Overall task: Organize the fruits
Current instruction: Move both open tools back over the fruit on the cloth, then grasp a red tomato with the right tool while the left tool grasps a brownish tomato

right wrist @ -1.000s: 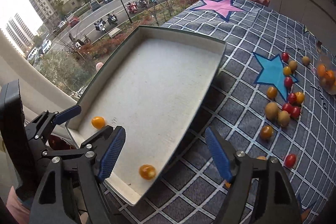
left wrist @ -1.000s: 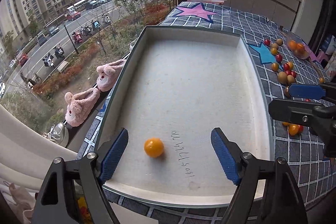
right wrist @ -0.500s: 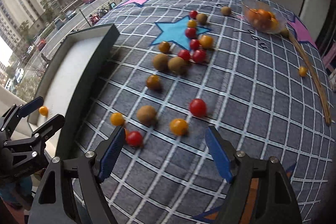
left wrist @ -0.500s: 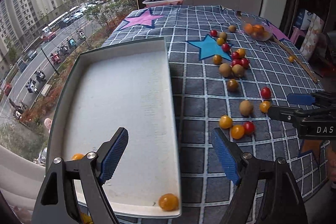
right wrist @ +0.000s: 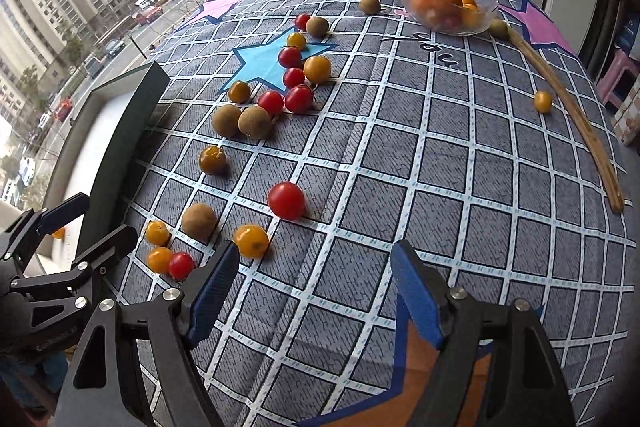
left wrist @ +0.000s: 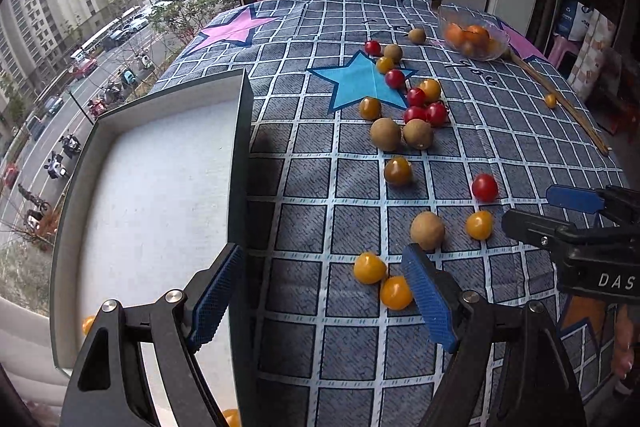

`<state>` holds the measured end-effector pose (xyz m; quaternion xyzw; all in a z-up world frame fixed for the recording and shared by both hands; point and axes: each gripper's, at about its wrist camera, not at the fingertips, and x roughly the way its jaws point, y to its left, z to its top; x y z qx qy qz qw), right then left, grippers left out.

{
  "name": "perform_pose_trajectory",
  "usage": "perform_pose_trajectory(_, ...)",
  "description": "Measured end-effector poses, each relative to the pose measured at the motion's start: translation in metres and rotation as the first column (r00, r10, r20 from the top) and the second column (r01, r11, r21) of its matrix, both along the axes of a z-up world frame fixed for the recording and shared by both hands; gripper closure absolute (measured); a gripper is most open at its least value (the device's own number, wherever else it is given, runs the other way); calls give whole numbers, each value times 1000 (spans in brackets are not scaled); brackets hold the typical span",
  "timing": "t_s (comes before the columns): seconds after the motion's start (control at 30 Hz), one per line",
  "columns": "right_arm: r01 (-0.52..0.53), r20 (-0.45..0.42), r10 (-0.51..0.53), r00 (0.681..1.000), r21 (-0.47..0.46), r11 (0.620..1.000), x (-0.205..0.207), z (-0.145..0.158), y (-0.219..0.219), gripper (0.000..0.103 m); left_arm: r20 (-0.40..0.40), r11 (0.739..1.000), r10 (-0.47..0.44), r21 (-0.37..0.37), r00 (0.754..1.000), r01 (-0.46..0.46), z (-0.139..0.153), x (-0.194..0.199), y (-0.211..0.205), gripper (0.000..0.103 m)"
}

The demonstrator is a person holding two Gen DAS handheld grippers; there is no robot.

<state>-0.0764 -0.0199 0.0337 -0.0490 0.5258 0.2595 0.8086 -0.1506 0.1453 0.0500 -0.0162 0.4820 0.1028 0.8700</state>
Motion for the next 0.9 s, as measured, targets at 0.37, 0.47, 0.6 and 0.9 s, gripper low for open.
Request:
perform_pose_trajectory(0.37,-40,20,40,999,-1,999,11,-7,15,37,-43,997,-42,-62,998,39,-15,63,1,21)
perform_pose_trajectory(0.47,-58,14,58,998,9,998,14,-8,19,39,-70,995,-46,-90,996,39,-24,76,1,21)
perform_pose_trajectory(0.6,-63,-5,64,998,31,998,19,-11,22,41,-92,993,-47,-111,995,37,-31,85,0,27)
perform_pose_trajectory(0.9,-70,-35,74,997,103,992,22,-11,24,80,-111,993,-82,-92,990,72,-33,95,-9,63)
